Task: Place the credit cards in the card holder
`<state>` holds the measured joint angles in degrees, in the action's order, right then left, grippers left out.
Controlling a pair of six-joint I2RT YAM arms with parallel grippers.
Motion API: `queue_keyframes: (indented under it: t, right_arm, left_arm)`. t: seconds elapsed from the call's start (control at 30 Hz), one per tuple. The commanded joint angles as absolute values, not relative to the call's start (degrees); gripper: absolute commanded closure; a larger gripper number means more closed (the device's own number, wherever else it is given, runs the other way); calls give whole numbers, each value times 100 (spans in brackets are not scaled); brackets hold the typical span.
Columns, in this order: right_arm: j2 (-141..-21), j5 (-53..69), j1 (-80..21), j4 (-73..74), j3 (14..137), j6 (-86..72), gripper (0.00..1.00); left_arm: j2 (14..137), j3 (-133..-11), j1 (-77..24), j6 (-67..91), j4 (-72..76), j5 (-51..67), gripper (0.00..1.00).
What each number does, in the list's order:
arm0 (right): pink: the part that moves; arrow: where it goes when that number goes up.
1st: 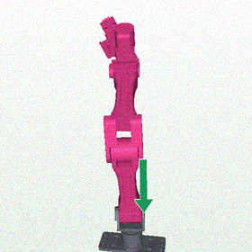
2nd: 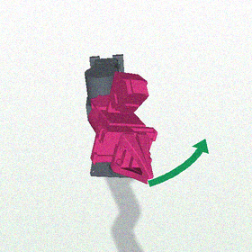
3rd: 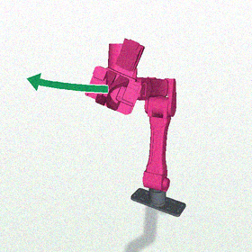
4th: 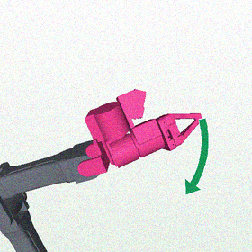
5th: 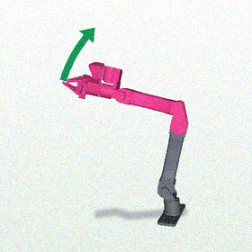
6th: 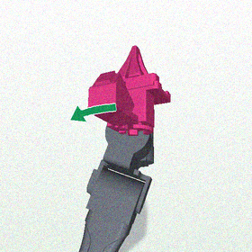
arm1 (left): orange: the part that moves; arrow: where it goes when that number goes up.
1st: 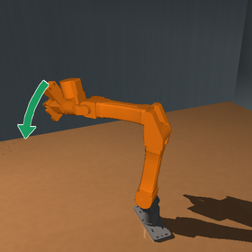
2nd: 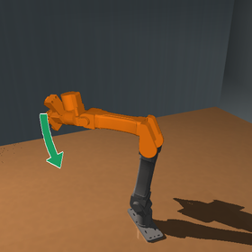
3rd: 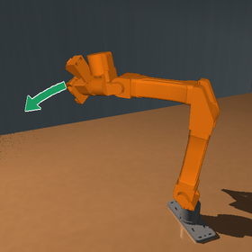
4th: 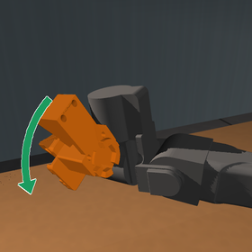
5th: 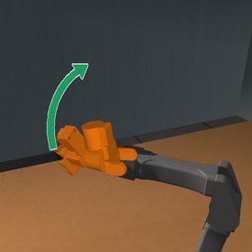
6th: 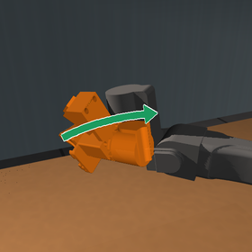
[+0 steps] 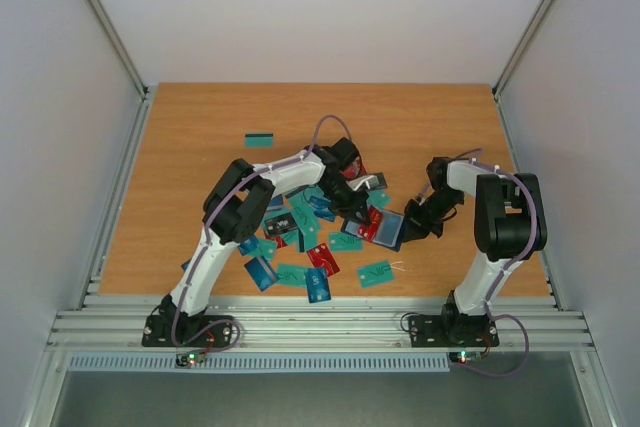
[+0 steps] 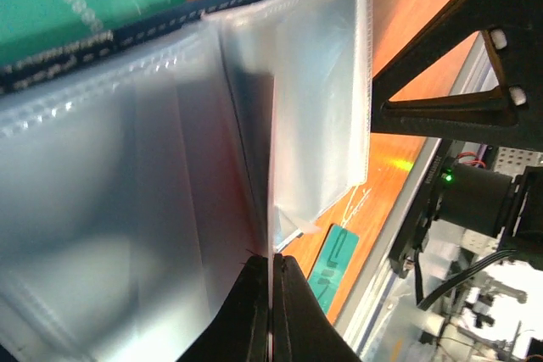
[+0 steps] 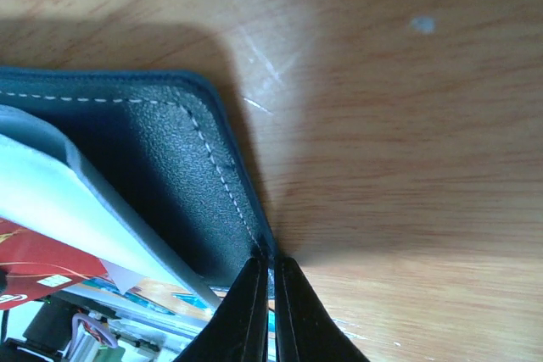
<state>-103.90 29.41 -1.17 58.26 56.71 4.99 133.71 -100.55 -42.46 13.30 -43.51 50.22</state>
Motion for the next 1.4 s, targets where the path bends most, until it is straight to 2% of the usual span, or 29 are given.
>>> queue_keyframes:
  t: [0.0,0.5,0.77,1.0,1.37]
  right_arm:
    - [-10465,2902,-79,5677,5596,496,94]
    - [-10422,2872,-79,5713,5530,536,94]
    - [-10459,2883,-83,5661,5483,510,94]
    - [-10451,2878,-79,5708,5541,501,95]
    - [-10441,2844,-79,5805,5548,598,95]
  left_arm:
    - [13541,-10413,-4235,749,-4735,4762,100]
    - [13749,-10700,-4242,452,-4914,4667,100]
    - [13954,-11259,-4242,73,-5441,4599,100]
    - [14047,-11506,-4244,-548,-5808,4765,100]
    - [14128,-11479,-4329,-487,-5663,5111,100]
